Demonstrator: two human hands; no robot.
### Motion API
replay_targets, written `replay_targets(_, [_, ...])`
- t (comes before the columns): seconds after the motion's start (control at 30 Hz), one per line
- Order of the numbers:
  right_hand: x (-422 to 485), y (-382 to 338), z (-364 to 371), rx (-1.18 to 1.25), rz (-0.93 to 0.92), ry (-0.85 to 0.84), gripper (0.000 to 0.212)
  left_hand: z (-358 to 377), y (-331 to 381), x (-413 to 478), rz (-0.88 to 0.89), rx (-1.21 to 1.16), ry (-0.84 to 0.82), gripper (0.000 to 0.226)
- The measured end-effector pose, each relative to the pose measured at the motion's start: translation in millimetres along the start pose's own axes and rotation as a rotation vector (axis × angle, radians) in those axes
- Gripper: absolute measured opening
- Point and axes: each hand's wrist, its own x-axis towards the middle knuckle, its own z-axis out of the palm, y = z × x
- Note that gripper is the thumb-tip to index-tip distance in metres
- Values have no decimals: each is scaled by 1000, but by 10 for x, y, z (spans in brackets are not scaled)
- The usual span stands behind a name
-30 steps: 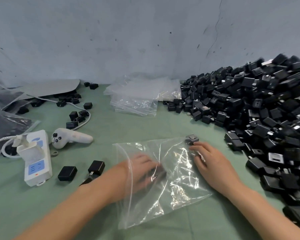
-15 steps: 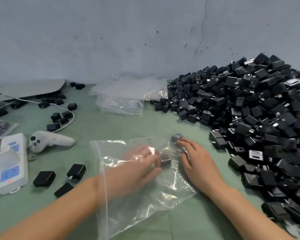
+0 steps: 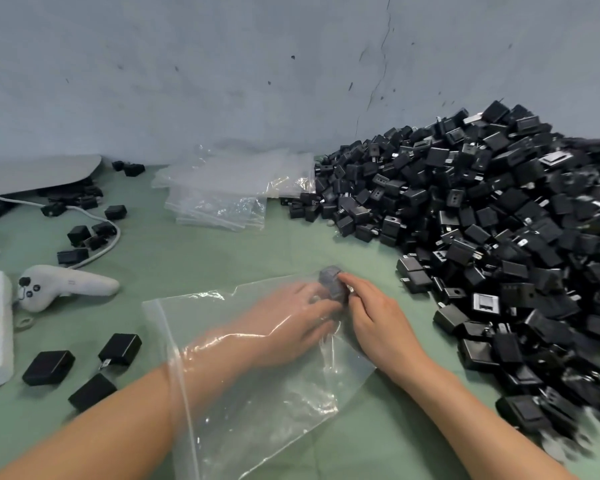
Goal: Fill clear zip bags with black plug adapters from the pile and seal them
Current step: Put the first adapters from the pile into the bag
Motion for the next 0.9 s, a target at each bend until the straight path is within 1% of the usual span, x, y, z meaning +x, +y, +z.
replay_targets(0.1, [9, 1, -5, 13, -3, 6, 44, 114, -58, 74, 56, -86, 33, 29])
replay_targets(0.2, [8, 8, -4, 23, 0, 16, 43, 141, -80, 152, 73, -24, 61, 28])
replay_targets(0.27, [2, 14, -5, 57, 25, 43, 37, 116, -31, 198, 68, 48, 28, 38])
replay_targets(0.33, [6, 21, -14, 100, 84, 88, 27, 68, 50, 221, 63, 60, 43, 52])
replay_targets(0.37, [12, 26, -20, 107, 115, 100, 23, 37, 86, 222, 53, 73, 60, 52])
replay_targets(0.4, [14, 31, -26, 99, 134, 99, 21, 0, 122, 205, 52, 67, 76, 45])
replay_targets(0.43, [12, 34, -29, 77, 135, 89, 19, -40, 158, 173, 81, 15, 106, 35])
replay_targets(0.47, [9, 31, -28, 47, 125, 73, 19, -74, 192, 119, 97, -85, 144, 29])
replay_targets(0.5, [4, 22, -22, 14, 112, 57, 17, -124, 209, 35, 90, -179, 150, 27])
replay_targets(0.6, [-5, -17, 6, -73, 101, 32, 14, -281, 117, -339, 74, -302, 77, 35])
replay_targets(0.67, [-11, -45, 21, -101, 115, 37, 13, -451, -16, -682, -106, -362, -4, 28])
replay_targets(0.7, [-14, -62, 29, -109, 127, 45, 13, -565, -80, -855, -195, -415, -20, 29])
replay_targets(0.73, [-18, -83, 37, -114, 141, 55, 13, -698, -124, -1017, -268, -466, 4, 36])
replay_targets(0.8, [-36, -149, 61, -111, 174, 72, 16, -929, -182, -1330, -397, -525, 117, 45])
replay_targets(0.87, [-70, -223, 92, -105, 196, 68, 22, -1080, -266, -1597, -530, -542, 316, 49])
replay_targets(0.9, [-87, -252, 102, -123, 192, 56, 25, -1119, -311, -1713, -585, -512, 398, 48])
